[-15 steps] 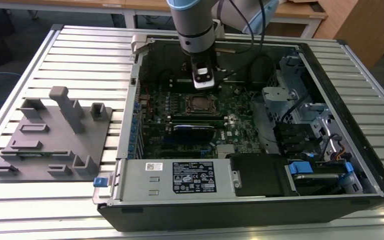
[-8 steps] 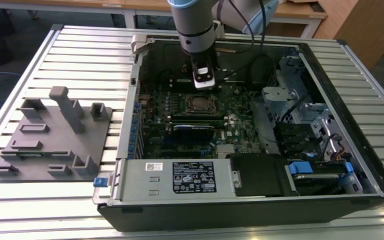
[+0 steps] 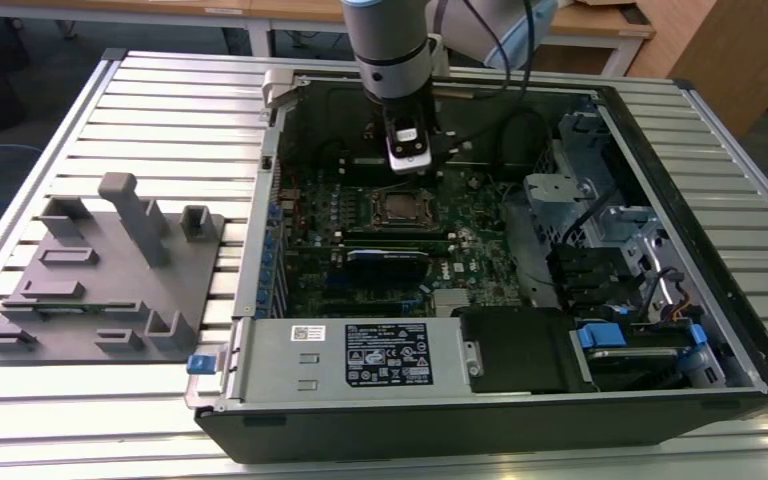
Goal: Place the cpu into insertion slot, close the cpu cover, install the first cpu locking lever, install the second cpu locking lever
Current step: 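Install the first cpu locking lever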
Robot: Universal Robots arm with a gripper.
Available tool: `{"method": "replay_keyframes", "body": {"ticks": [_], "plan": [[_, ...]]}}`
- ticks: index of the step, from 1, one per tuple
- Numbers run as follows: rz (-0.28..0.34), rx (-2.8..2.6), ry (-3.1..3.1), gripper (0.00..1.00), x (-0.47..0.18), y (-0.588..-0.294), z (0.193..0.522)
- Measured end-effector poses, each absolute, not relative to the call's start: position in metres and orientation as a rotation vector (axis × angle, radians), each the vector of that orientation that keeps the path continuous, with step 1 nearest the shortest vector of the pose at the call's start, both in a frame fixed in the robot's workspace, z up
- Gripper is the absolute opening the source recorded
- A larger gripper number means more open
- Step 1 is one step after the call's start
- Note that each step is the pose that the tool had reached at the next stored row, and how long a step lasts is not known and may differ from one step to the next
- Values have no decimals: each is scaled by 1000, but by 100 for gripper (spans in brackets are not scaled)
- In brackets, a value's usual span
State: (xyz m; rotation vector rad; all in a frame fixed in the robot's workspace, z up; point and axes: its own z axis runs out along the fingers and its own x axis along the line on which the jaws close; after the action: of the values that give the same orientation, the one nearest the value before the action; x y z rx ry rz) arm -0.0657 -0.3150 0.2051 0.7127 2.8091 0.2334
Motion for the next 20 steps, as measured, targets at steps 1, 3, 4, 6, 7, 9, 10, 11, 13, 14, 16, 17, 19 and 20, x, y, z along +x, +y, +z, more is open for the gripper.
{"method": "replay_keyframes", "body": {"ticks": [1,3,4,6,7,9,10,11,13,14,16,17,19,20], "plan": [[233,713,2809,10,-66,-315,206],[234,713,2809,10,-67,-315,206],[236,713,2809,10,-68,-315,206],[241,716,2809,10,-70,-315,206],[246,718,2809,10,-72,-315,206],[254,722,2808,10,-74,-315,206],[257,724,2808,10,-76,-315,206],[260,727,2808,10,-77,-315,206],[262,732,2806,10,-81,-315,206],[262,734,2806,10,-82,-315,206],[263,736,2805,10,-85,-315,206],[263,736,2804,10,-87,-315,206],[263,738,2802,10,-90,-315,206],[263,738,2801,10,-92,-315,206]]}}
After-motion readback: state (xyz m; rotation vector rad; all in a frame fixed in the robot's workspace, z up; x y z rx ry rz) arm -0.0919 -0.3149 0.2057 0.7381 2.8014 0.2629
